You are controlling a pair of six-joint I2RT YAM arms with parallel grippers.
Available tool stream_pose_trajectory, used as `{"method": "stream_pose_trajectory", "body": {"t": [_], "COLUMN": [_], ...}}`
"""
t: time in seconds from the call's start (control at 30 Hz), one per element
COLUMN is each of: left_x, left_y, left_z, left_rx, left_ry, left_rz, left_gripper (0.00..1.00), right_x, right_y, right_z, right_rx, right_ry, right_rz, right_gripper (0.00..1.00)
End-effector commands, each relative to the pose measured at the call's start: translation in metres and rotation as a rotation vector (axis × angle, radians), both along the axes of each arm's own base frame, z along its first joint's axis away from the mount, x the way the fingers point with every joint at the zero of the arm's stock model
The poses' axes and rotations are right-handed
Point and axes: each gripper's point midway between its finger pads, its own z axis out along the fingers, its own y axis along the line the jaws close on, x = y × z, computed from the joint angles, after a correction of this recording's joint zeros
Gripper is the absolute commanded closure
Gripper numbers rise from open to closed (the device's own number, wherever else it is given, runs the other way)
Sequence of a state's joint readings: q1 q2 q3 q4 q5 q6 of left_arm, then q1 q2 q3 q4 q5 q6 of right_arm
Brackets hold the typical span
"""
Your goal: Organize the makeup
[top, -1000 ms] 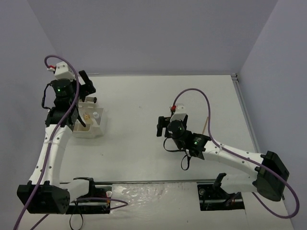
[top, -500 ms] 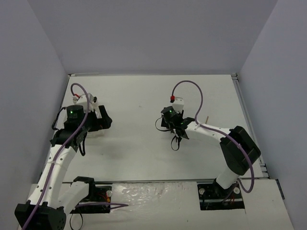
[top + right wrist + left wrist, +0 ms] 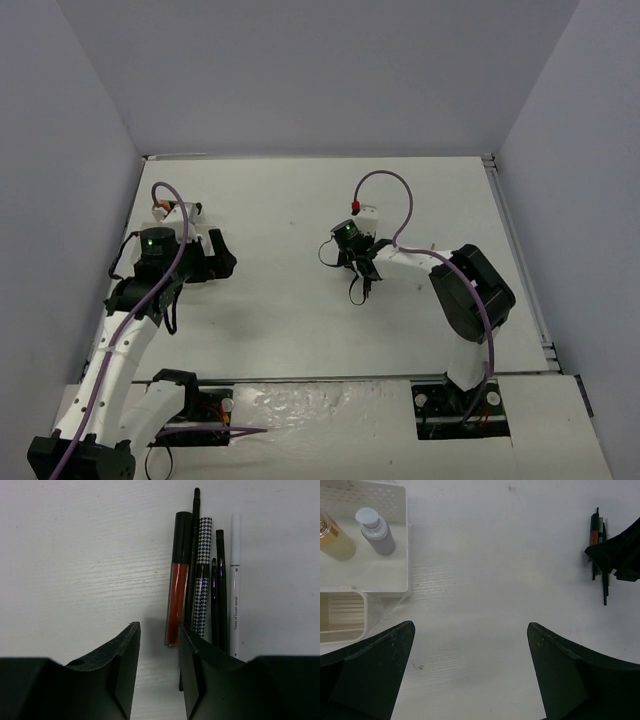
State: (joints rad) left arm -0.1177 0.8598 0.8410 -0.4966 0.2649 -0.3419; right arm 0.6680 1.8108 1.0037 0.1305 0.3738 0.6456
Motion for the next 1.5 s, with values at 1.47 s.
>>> {"method": "stream_pose_trajectory", "body": {"t": [1.47], "left_x": [0.001], "left_y": [-0.073], "left_z": [0.107], "left_rx": [-0.434], "left_ry": [-0.163], "left_rz": [-0.069], "left_gripper": [0.06], "right_x": [-0.133], "right_y": [0.178], "right_z": [0.222], "right_rx": [0.405], "right_ry": [-0.705], "right_rz": [0.726], "right_gripper": [1.0]}}
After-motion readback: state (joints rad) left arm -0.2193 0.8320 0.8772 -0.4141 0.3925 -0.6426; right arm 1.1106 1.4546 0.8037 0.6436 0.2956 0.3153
